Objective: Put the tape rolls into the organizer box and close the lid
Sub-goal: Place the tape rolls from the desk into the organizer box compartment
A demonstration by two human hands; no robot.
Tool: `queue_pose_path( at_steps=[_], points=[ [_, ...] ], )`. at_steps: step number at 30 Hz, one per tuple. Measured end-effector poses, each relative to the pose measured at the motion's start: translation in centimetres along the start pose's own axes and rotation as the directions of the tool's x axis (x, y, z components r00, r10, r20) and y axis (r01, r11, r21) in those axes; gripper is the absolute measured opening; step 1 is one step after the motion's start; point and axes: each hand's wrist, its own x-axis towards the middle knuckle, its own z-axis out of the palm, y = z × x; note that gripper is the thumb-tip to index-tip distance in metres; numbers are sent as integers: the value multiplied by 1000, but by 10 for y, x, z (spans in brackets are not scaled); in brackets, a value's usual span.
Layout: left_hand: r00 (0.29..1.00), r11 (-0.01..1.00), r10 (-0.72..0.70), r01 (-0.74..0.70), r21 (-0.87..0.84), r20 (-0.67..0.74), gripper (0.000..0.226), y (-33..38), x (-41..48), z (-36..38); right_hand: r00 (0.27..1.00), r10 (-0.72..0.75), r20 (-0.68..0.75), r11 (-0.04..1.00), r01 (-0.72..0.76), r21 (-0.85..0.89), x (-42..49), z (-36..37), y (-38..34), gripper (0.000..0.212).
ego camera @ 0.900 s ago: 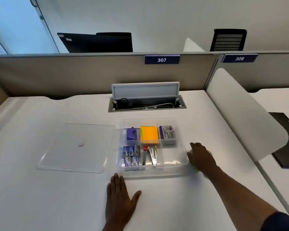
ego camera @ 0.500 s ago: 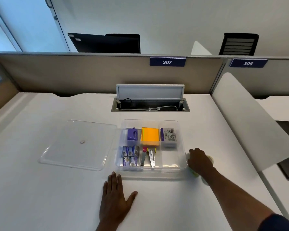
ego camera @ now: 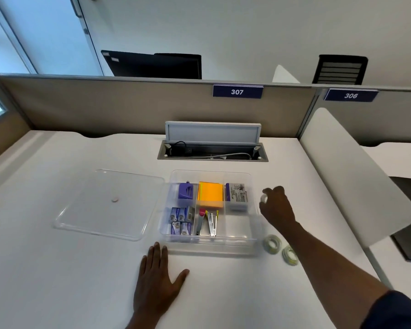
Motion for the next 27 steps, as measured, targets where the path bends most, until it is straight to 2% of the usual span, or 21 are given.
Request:
queue_pose_path(
  at_steps=[2, 5, 7, 9, 13, 19, 27],
  points=[
    [1000, 1000, -2, 2, -8, -6, 100, 0, 0, 0, 993, -117, 26, 990, 115, 76, 3, -8, -16, 38],
    [1000, 1000, -3, 2, -18, -11, 101, 1, -1, 0, 919, -301, 255, 953, 286, 95, 0, -8, -36, 34],
    [1000, 1000, -3, 2, -9, -15, 103, 1, -1, 0, 864, -354, 357, 933, 350, 78, -7, 2, -45, 34],
    [1000, 1000, -1, 1, -8, -15, 104, 1, -1, 1, 847, -342, 407, 934, 356, 42, -13, 15, -49, 40],
    [1000, 1000, -1, 0, -26, -25, 102, 1, 0, 2, 850, -296, 435, 930, 360, -71, -17, 39, -50, 42],
    [1000, 999, 6, -8, -41, -28, 101, 0, -1, 2, 879, -293, 375, 914, 373, -160, -20, 62, -52, 41],
    [999, 998, -4, 2, -58, -33, 102, -2, 0, 4, 900, -258, 351, 946, 309, -97, -23, 65, -51, 43]
  ],
)
